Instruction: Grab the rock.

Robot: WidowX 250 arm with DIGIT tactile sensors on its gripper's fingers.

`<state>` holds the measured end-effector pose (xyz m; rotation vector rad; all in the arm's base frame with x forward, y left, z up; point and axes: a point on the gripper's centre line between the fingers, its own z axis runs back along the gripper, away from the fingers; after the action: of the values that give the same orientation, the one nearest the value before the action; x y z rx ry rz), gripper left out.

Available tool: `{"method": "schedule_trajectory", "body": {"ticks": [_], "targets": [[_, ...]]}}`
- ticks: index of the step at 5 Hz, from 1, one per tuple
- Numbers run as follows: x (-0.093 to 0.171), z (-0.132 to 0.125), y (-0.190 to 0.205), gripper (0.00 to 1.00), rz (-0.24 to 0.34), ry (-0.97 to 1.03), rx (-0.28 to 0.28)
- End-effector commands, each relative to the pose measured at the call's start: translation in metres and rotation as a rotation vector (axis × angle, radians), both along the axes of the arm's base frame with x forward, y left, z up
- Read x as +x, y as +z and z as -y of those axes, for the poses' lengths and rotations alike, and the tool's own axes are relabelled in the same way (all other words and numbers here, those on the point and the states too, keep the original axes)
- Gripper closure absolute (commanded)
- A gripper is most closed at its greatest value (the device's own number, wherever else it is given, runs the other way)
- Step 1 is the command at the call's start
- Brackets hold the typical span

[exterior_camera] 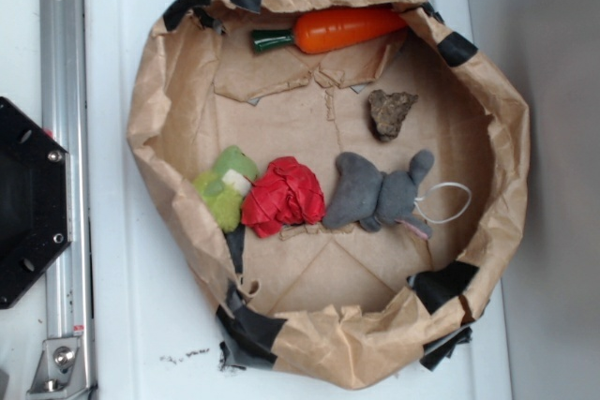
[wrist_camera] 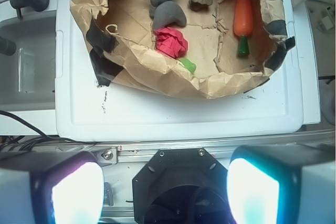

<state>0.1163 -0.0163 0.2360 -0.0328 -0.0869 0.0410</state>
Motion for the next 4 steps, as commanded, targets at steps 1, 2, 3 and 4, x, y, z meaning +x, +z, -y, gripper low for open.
{"method": "schedule_trajectory", "body": {"ticks": [1,2,3,4], "targets": [[0.000,0.000,0.000,0.00,0.000,0.000,0.000],[0.035,-0.007,-0.043,0.00,0.074,0.059,-0.037],[0.070,-0.017,-0.074,0.00,0.118,0.138,-0.040],[0.106,-0.032,-0.104,0.00,0.156,0.188,-0.089]]}}
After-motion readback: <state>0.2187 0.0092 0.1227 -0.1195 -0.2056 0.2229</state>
